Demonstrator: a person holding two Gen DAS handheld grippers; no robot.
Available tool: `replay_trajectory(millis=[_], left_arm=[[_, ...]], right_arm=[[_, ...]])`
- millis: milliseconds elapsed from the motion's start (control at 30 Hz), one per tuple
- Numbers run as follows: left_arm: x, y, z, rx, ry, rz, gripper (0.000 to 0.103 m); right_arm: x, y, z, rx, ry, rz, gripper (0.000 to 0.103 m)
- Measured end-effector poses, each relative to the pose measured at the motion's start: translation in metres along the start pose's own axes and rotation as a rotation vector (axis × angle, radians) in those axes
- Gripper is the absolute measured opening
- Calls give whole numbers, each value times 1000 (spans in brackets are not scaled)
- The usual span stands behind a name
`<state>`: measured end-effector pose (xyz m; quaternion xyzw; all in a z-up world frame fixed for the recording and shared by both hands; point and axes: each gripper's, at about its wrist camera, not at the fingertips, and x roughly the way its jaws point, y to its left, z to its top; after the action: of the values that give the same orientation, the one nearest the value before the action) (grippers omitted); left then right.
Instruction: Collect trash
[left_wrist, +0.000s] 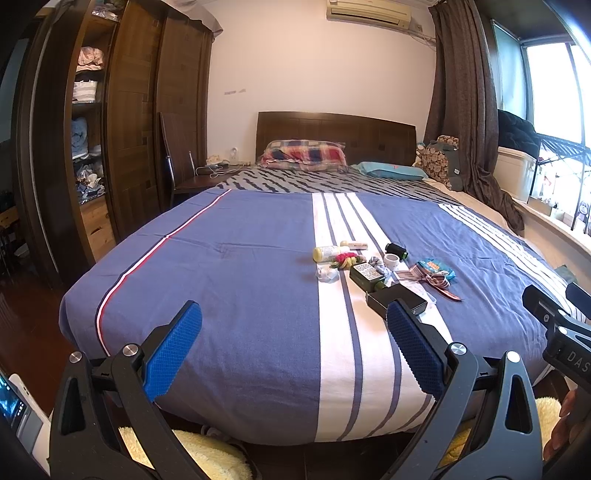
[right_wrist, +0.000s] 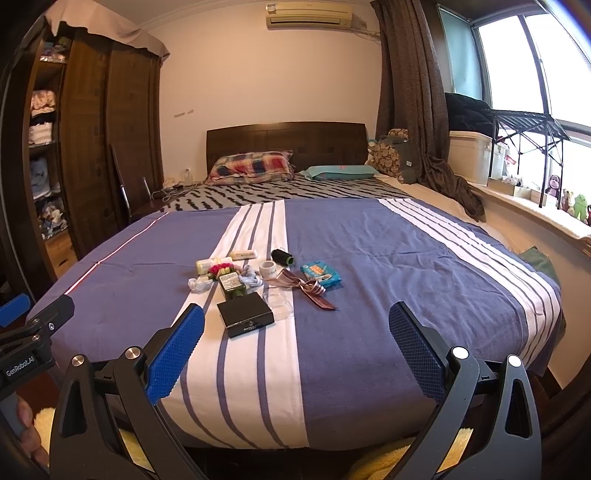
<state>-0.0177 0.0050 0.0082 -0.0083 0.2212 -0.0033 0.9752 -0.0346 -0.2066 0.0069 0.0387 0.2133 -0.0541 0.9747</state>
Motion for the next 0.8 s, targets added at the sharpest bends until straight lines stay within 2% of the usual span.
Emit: replay_trajectory(millis=[433,800], left_arm=[[6,-1,-4,0,16,0,95],[61,-5,-25,10,136,0,95]], right_arm=[[6,-2,-4,4,18,-8,100],[55,-15,-21,7,126,-30,100]])
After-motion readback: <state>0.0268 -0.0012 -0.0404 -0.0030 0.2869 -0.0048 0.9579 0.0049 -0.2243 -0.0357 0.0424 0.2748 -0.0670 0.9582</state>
